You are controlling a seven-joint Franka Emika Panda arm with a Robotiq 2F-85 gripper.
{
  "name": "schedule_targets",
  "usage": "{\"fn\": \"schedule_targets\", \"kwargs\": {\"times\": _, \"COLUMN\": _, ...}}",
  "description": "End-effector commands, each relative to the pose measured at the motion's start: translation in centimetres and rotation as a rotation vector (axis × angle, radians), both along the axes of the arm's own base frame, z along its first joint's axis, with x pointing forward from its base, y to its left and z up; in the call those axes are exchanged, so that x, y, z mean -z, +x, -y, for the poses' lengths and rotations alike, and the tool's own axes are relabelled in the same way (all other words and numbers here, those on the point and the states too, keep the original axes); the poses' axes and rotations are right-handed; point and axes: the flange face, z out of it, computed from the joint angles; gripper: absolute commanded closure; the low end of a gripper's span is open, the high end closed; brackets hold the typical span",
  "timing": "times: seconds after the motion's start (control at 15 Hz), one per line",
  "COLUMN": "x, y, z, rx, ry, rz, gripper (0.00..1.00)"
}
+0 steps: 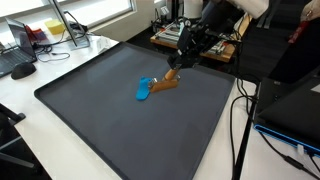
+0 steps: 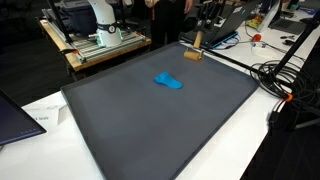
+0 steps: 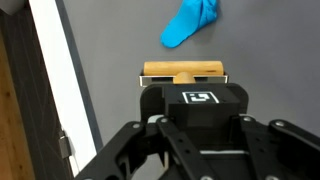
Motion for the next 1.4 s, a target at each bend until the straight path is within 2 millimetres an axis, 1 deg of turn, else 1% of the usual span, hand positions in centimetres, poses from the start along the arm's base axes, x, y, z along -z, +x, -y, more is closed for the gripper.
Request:
{"fn": "schedule_targets", "kwargs": {"times": 0.0, "x": -1.0, "y": 1.9, "z": -0.6, "rx": -0.049, "ry": 0.002, "rz": -0.047, "gripper": 0.78}}
{"fn": "schedule_targets", "kwargs": {"times": 0.4, "x": -0.5, "y": 5.5, "z": -0.5, "rx": -0.070, "ry": -0.016, "rz": -0.158, "gripper": 0.78}}
{"fn": "schedule_targets", "kwargs": {"times": 0.73, "x": 1.1, "y": 7.9, "z": 0.1, "rx": -0.042, "ry": -0.036, "rz": -0.255, "gripper": 0.78}}
{"fn": "schedule_targets", "kwargs": {"times": 1.0, "x": 2.9, "y": 9.0, "z": -0.1, "rx": -0.009, "ry": -0.047, "rz": -0.307, "gripper": 0.78}}
{"fn": "schedule_targets", "kwargs": {"times": 1.33, "x": 4.4, "y": 9.3, "z": -1.3, "rx": 0.017, "ry": -0.106, "rz": -0.332, "gripper": 0.78}}
